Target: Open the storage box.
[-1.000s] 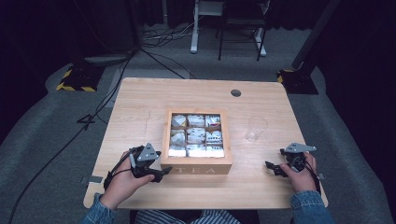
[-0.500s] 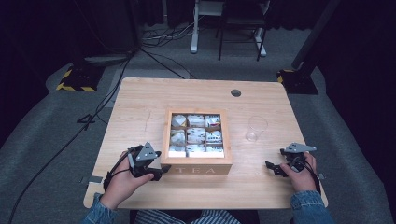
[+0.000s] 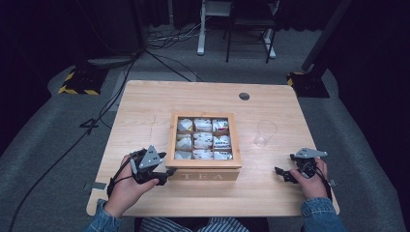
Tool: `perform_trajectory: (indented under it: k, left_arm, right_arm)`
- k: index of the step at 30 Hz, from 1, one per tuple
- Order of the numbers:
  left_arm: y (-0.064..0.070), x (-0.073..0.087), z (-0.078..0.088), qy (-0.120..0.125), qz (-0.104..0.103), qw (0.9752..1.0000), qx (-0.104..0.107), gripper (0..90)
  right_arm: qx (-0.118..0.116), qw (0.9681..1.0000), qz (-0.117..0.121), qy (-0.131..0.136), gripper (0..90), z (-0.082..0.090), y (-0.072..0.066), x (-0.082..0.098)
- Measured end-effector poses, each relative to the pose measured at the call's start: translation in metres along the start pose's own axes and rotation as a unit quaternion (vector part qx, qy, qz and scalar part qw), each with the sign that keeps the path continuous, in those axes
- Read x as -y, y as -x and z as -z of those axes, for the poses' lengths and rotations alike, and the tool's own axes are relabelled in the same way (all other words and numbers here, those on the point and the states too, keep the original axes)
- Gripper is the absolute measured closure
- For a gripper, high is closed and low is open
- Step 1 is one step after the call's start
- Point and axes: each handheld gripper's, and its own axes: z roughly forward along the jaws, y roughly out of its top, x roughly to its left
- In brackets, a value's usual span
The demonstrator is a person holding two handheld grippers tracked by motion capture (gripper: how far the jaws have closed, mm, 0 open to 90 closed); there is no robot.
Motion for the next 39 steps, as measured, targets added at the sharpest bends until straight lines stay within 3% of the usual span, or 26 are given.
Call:
perform_trajectory:
  k: [5, 14, 21, 30, 34, 39]
  left_arm:
    - [-0.001, -0.006, 0.004, 0.026, -0.010, 0.9995, -0.017, 35.0]
    - [-0.005, -0.018, 0.009, 0.047, -0.025, 0.9982, -0.028, 34.8]
    - [-0.011, -0.028, 0.013, 0.062, -0.025, 0.9974, -0.028, 35.3]
    - [-0.021, -0.048, 0.019, 0.097, -0.026, 0.9944, -0.034, 35.6]
    - [-0.024, -0.053, 0.020, 0.098, -0.021, 0.9945, -0.031, 35.6]
    - [-0.029, -0.063, 0.015, 0.099, -0.019, 0.9940, -0.042, 35.7]
  right_arm:
    - [0.000, 1.0000, 0.000, 0.000, 7.4, 0.000, 0.000, 0.000]
    - [0.000, 1.0000, 0.000, 0.000, 7.4, 0.000, 0.000, 0.000]
    - [0.000, 1.0000, -0.001, 0.000, 7.4, 0.000, 0.000, 0.000]
    - [0.004, 1.0000, -0.006, 0.001, 7.9, -0.001, 0.000, -0.001]
    - [0.006, 0.9999, -0.009, 0.001, 7.9, -0.001, -0.001, -0.001]
    - [0.034, 0.9987, -0.036, 0.011, 18.4, 0.000, -0.005, -0.002]
